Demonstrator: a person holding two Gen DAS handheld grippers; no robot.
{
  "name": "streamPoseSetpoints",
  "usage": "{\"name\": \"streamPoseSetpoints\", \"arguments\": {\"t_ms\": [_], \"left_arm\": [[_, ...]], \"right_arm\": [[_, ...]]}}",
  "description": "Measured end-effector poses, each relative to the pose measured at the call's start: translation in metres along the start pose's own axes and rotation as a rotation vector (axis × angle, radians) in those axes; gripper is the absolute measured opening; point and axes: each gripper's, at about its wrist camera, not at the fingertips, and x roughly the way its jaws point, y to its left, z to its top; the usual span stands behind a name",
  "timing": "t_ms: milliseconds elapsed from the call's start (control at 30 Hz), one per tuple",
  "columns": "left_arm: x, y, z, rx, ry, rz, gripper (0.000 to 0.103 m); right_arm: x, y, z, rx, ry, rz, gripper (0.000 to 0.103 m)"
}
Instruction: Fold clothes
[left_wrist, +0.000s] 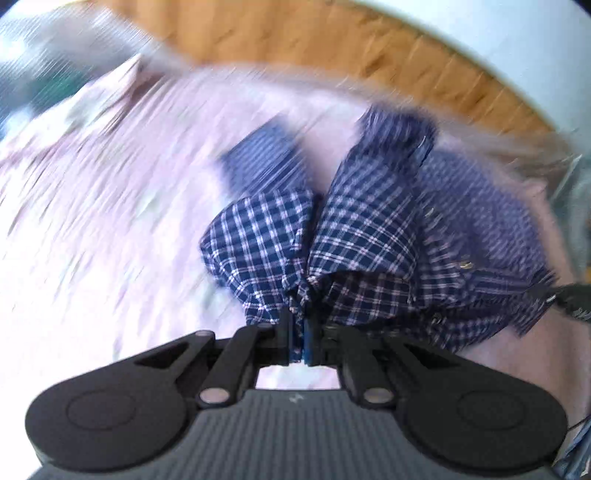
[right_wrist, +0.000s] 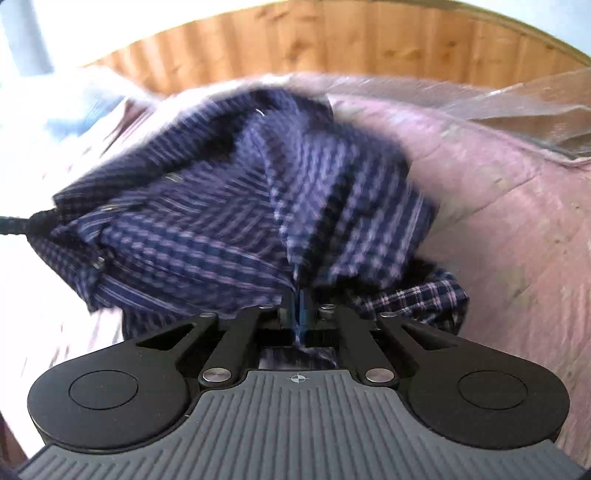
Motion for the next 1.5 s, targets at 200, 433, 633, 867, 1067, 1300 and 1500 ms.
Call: {"name": "streamPoseSetpoints", "arguments": {"t_ms": [200, 433, 633, 867, 1067, 1300, 1500], "left_arm": [[-0.004, -0.005, -0.024, 0.034, -0.014, -0.028, 0.058], [0.039, -0.023, -0.004, 0.037, -0.058, -0.126, 0.006], [-0.064, -0.005, 0.015, 0.079, -0.223, -0.284, 0.005], [-0.249, -0.018, 0.074, 0.173, -0.603, -0.491, 0.006], [-0.223, -0.038, 0.184, 0.064, -0.581, -0.401, 0.006], [-0.013, -0.025, 0.186, -0.082, -0.193, -0.074, 0.027], [-0.002, 0.001, 0.08, 0.017, -0.087, 0.02, 0.057]], "right_arm": [[-0.009, 0.02, -0.025, -0.021, -0.025, -0.13, 0.076], [0.022, 0.037, -0.04, -0.363, 0.0, -0.289, 0.061], [-0.054, 0.052, -0.002, -0.359, -0.157, -0.233, 0.0], [-0.239, 0.049, 0.046, -0.21, -0.503, -0.183, 0.0], [-0.261, 0.021, 0.128, -0.096, -0.561, -0.149, 0.0], [-0.061, -0.044, 0.136, 0.117, -0.143, -0.285, 0.031], [-0.035, -0.035, 0.025, 0.05, -0.116, -0.21, 0.053]]}}
